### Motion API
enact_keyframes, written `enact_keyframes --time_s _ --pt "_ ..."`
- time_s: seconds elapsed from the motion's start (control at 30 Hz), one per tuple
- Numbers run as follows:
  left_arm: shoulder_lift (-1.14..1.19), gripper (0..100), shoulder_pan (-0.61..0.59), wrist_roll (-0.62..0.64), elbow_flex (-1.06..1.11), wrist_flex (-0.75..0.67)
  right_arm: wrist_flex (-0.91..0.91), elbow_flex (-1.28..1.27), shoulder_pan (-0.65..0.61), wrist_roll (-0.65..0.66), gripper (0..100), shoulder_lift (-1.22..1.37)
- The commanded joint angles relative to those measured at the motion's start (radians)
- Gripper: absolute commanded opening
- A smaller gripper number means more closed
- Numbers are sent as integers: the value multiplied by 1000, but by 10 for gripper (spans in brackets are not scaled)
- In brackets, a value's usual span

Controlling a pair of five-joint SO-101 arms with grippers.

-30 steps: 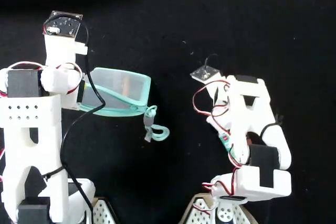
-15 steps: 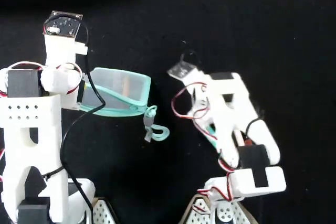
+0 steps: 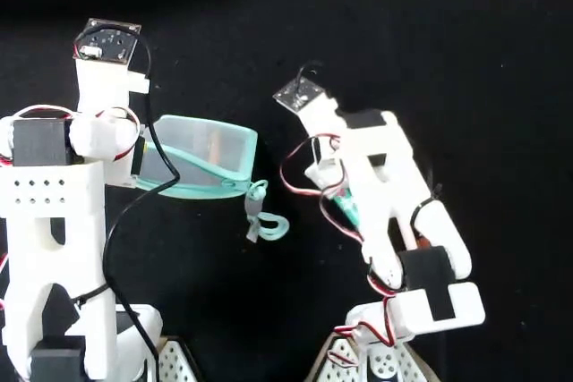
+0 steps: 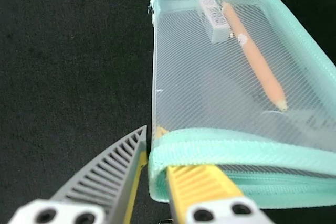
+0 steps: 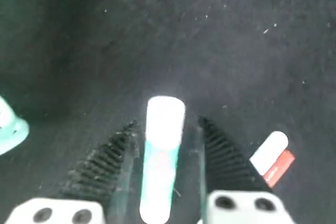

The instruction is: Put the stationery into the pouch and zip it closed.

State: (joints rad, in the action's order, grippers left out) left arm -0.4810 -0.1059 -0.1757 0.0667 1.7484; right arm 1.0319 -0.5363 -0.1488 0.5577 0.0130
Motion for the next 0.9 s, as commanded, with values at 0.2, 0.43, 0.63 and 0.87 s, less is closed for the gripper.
enact_keyframes --time_s 0.2,0.43,0.63,0.87 --pt "-8 30 5 -9 1 3 -58 -12 -12 -3 175 10" --pt "-8 30 5 -9 2 3 -38 124 -11 57 174 229" --pt "-8 30 5 -9 4 3 32 229 -11 52 27 283" --pt "-8 30 5 -9 4 3 63 163 2 52 12 150"
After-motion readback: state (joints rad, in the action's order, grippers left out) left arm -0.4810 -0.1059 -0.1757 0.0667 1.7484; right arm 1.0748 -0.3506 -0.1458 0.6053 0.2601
